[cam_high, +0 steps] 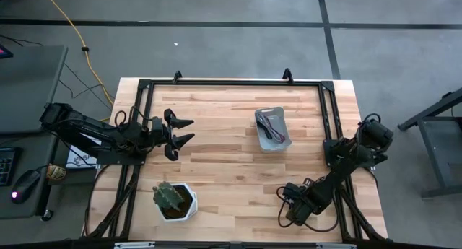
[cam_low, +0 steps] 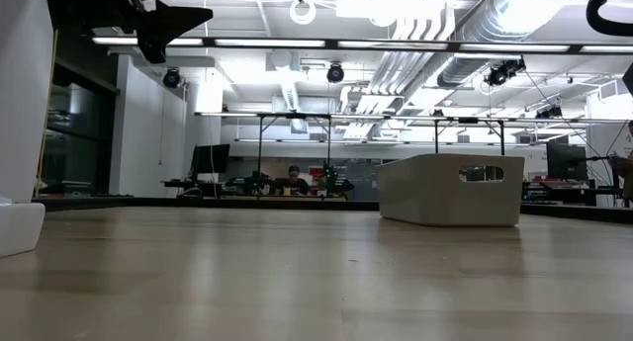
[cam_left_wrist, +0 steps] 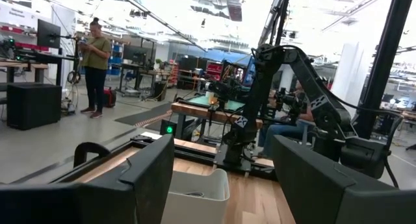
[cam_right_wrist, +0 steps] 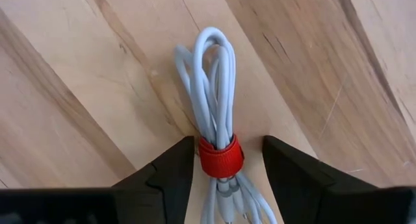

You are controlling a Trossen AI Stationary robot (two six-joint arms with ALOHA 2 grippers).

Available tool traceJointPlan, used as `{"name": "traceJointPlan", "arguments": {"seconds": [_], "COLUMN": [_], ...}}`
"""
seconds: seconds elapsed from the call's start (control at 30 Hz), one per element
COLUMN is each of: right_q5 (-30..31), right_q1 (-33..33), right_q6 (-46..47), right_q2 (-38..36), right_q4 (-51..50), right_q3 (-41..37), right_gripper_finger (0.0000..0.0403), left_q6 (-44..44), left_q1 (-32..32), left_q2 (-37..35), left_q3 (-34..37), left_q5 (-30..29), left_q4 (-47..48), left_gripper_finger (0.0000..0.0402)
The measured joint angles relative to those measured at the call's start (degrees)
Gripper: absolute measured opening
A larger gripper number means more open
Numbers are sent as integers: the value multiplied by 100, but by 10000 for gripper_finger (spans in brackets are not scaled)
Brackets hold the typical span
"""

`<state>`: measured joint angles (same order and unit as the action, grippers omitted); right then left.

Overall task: Pick and place USB-C Cables
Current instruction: Put the white charger cable into the gray bin

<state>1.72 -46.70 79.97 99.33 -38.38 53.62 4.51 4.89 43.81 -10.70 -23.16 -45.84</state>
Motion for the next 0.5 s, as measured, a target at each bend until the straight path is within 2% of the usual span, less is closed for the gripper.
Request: {"name": "traceJointPlan", "arguments": {"seconds": [0.17, 0.5], "right_q5": [6, 13], "right_q1": [2, 4], "right_q6": [1, -3], "right_q2": [0, 2], "right_q4": [-25, -174], "right_q3": [-5, -6], "right_gripper_finger": [150, 47], "left_q6": [-2, -13], "left_q1": [0, 2], "left_q2": [1, 0], "left_q3": [0, 0], "left_q5": [0, 0], "left_q4": [0, 0], "left_gripper_finger": [239, 239]}}
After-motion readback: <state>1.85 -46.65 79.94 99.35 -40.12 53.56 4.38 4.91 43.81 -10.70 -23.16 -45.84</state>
